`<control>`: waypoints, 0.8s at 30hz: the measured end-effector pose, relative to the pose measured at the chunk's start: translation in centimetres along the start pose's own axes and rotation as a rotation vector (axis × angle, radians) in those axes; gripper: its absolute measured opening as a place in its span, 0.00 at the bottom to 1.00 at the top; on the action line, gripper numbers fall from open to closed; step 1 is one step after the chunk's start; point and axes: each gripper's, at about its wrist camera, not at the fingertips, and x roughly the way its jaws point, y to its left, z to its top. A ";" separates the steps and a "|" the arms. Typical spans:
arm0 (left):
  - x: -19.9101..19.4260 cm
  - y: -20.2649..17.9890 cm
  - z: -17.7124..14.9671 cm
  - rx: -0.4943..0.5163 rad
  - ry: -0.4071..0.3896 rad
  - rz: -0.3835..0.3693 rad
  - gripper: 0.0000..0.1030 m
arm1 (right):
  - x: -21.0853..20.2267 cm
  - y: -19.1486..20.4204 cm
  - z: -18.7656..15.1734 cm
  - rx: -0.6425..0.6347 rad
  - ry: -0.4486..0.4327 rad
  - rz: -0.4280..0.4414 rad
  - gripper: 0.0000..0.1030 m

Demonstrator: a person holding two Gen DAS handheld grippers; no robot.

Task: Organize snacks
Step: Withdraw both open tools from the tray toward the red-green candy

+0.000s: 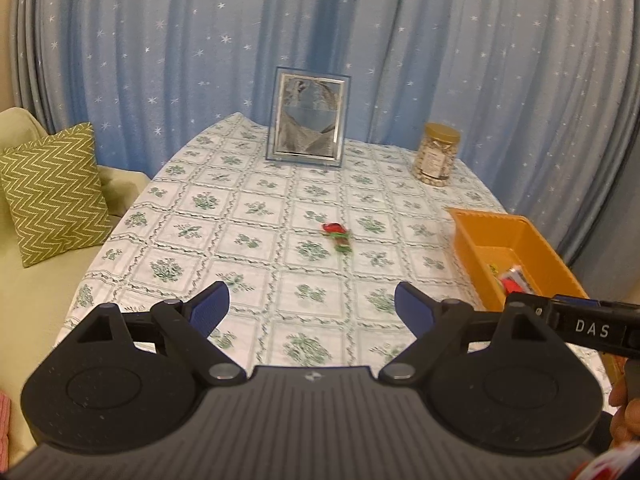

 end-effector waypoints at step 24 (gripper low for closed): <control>16.8 3.8 4.8 0.033 0.000 0.041 0.86 | 18.3 2.3 3.7 -0.075 0.027 0.078 0.63</control>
